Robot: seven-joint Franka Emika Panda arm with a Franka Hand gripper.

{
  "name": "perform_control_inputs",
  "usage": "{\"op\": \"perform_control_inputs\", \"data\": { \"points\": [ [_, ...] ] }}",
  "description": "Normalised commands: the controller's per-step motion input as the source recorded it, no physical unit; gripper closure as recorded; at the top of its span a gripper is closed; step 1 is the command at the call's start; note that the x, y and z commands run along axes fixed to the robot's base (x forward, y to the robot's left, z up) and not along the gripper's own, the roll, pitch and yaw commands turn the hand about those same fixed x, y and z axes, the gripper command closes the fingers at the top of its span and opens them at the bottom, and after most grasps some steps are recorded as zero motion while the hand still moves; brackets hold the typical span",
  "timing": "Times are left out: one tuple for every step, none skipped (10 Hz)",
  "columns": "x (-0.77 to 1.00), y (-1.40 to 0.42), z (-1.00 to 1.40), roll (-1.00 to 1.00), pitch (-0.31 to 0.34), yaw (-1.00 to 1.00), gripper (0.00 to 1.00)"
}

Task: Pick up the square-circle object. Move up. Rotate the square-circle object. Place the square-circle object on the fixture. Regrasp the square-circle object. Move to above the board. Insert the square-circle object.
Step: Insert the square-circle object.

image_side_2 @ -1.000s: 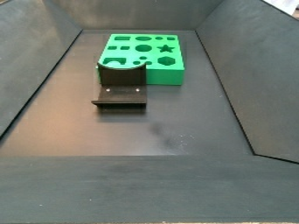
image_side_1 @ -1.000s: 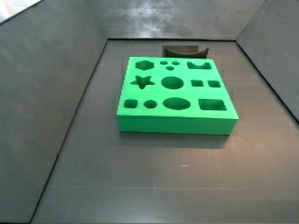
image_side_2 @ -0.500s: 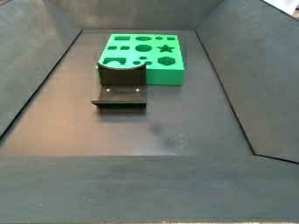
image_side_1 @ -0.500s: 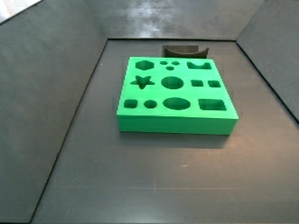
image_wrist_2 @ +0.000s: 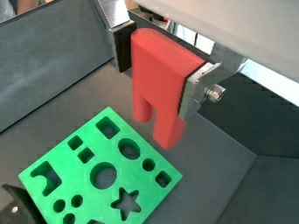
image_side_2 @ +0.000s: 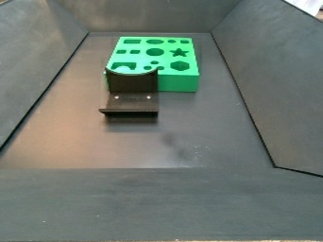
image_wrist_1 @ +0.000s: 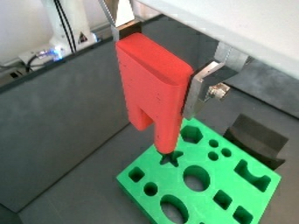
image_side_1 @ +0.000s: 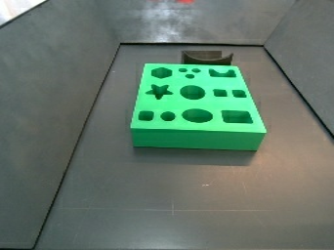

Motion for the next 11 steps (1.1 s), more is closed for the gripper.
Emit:
{"op": "perform_control_inputs", "data": {
  "points": [
    [-0.20, 0.00, -0.93, 0.00, -0.186, 0.05, 1.00],
    [-0.21, 0.00, -0.88, 0.06, -0.209, 0.10, 1.00],
    [-0.31, 0.00, -0.95, 0.05, -0.170, 0.14, 1.00],
    [-0.35, -0.01, -1.00, 0.01, -0.127, 0.19, 1.00],
    [-0.35, -0.02, -1.00, 0.01, -0.123, 0.19, 1.00],
    [0.00, -0.05, -1.00, 0.00, -0.087, 0.23, 1.00],
    [0.09, -0.01, -1.00, -0.05, -0.040, 0.21, 1.00],
    [0.16, 0.00, -0.87, -0.12, -0.073, 0.13, 1.00],
    [0.26, 0.00, -0.55, -0.12, -0.004, 0.02, 1.00],
    [0.29, 0.00, -0.42, -0.04, 0.000, 0.01, 1.00],
    [0.31, 0.00, -0.33, 0.00, 0.010, 0.00, 1.00]
  ]
}}
